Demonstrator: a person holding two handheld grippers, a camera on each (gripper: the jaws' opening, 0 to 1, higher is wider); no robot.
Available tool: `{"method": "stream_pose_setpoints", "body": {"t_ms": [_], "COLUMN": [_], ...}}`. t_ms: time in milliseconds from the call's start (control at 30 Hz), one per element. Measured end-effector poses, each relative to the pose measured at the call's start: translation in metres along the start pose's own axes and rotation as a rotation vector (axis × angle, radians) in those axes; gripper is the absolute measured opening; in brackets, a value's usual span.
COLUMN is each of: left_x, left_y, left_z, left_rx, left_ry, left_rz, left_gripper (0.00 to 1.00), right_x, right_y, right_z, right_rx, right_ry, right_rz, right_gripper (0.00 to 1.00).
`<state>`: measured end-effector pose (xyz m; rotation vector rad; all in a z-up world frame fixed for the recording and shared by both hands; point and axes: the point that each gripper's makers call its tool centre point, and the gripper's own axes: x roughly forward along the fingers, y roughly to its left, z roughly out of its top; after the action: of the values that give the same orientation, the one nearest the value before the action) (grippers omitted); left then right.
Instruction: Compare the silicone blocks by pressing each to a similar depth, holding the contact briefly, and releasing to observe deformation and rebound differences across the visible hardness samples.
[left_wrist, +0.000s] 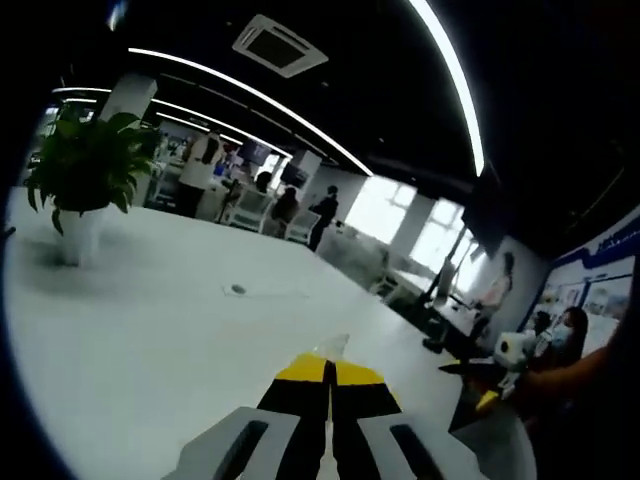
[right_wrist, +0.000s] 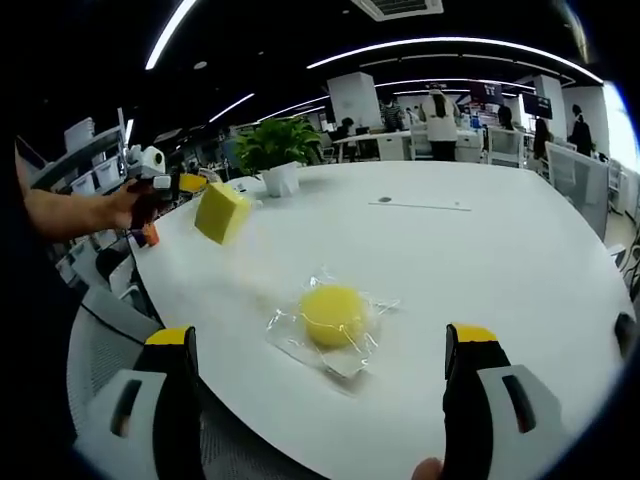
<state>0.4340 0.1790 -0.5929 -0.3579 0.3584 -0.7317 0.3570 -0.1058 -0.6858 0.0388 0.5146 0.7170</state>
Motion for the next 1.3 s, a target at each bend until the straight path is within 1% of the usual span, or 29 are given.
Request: {"method": "stream_pose_setpoints", "body": {"t_ms": [67,167,300,533,667,833,1033,1133,1200,1300], "left_x": [0.001,0.001,0.002,0.0,0.0,0.001,0.003,0.001,-0.001,-0.001], "left_y": [-0.004,-0.01,-0.02,-0.034,-0.044,-0.057,-0.071,-0.08,-0.081,-0.088], "left_z": [0.006,0.01,0.014,0.027,0.029,0.03,0.03,0.031,0.031,0.029], "left_rx": [0.014,0.028,0.053,0.077,0.091,0.102,0.113,0.106,0.09,0.097], "left_ry": [-0.006,-0.011,-0.009,-0.024,-0.026,-0.018,-0.016,-0.034,-0.04,-0.042], "left_rz": [-0.008,-0.014,-0.034,-0.078,-0.109,-0.16,-0.18,-0.184,-0.185,-0.194], "left_gripper": [0.0,0.0,0.0,0.0,0.0,0.0,0.0,0.0,0.0,0.0], "right_x": [0.0,0.0,-0.001,-0.001,0.002,0.009,0.015,0.019,0.021,0.024], "right_y": [0.0,-0.001,0.001,0.002,0.006,0.012,0.019,0.027,0.031,0.039], "right_z": [0.002,0.003,0.005,0.009,0.014,0.022,0.034,0.041,0.045,0.059], "right_rx": [-0.001,-0.001,-0.004,-0.012,-0.016,-0.029,-0.046,-0.066,-0.075,-0.068], "right_ry": [-0.004,-0.009,-0.012,-0.021,-0.029,-0.023,-0.042,-0.046,-0.049,-0.087], "right_rz": [0.001,0.003,0.009,0.018,0.049,0.096,0.129,0.165,0.179,0.221], "right_gripper": [0.96,0.96,0.96,0.96,0.96,0.96,0.96,0.96,0.96,0.96]}}
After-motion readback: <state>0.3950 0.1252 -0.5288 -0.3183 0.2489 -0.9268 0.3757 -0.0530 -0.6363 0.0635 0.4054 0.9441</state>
